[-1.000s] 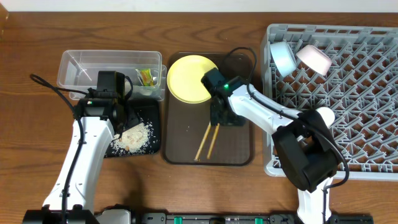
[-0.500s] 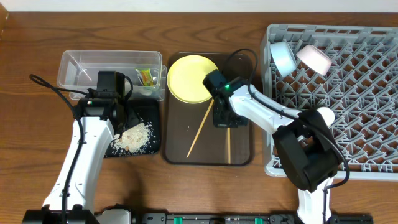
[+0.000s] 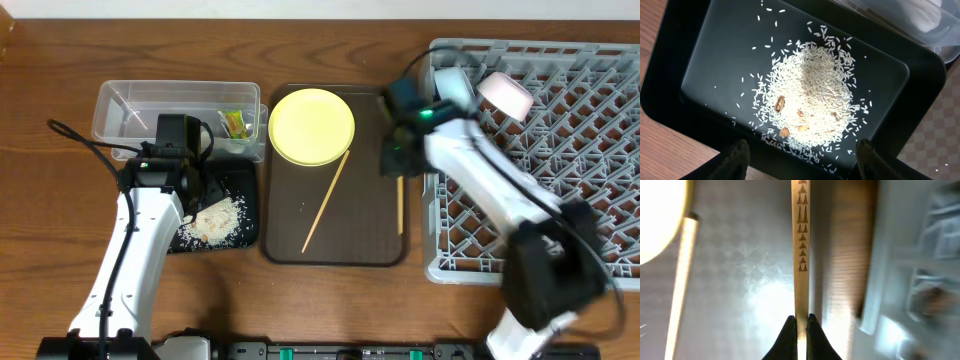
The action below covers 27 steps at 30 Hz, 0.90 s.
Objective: Sort waste into correct bins and load items into the dishwasher rack
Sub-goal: 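Carry the chopstick to the rack and insert it upright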
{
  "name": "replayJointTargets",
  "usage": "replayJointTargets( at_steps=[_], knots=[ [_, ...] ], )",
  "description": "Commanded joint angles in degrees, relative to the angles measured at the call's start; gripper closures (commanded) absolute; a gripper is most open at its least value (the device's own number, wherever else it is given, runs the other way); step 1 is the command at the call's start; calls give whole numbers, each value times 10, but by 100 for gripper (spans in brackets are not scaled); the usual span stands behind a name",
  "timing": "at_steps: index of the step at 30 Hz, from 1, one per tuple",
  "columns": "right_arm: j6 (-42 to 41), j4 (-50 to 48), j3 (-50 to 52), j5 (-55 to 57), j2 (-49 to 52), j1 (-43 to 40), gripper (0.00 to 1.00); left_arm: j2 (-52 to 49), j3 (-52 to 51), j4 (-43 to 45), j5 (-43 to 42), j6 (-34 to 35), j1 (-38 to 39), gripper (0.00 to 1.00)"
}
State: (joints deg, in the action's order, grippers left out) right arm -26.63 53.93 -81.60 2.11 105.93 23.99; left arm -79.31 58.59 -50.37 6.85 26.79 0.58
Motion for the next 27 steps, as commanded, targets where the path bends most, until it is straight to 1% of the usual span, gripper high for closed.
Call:
replayJointTargets(
  at_steps=[1, 4, 6, 11, 13, 17, 22, 25, 26, 27],
  knots=[
    [80, 21, -13, 0, -73, -22, 99, 5, 5, -1, 11, 1, -2, 29],
    [105, 51, -13, 3, -112, -46, 99, 5, 5, -1, 11, 1, -2, 29],
    [106, 70, -12, 14, -130, -68, 99, 5, 5, -1, 11, 1, -2, 29],
    [154, 86, -7, 6, -130, -120, 99, 5, 5, 0, 11, 1, -2, 29],
    [156, 90, 5, 4, -127, -132, 99, 5, 5, 1, 11, 1, -2, 29],
    [156, 74, 42, 4, -123, -137, 99, 5, 5, 1, 11, 1, -2, 29],
    [156, 21, 90, -7, -123, -136, 99, 5, 5, 1, 11, 1, -2, 29],
    [156, -11, 112, -11, -123, -135, 91, 5, 5, 1, 11, 1, -2, 29],
    [156, -18, 116, -11, -123, -134, 88, 5, 5, 1, 11, 1, -2, 29],
    [156, -24, 119, -11, -123, -134, 82, 5, 5, 1, 11, 1, -2, 29]
  ],
)
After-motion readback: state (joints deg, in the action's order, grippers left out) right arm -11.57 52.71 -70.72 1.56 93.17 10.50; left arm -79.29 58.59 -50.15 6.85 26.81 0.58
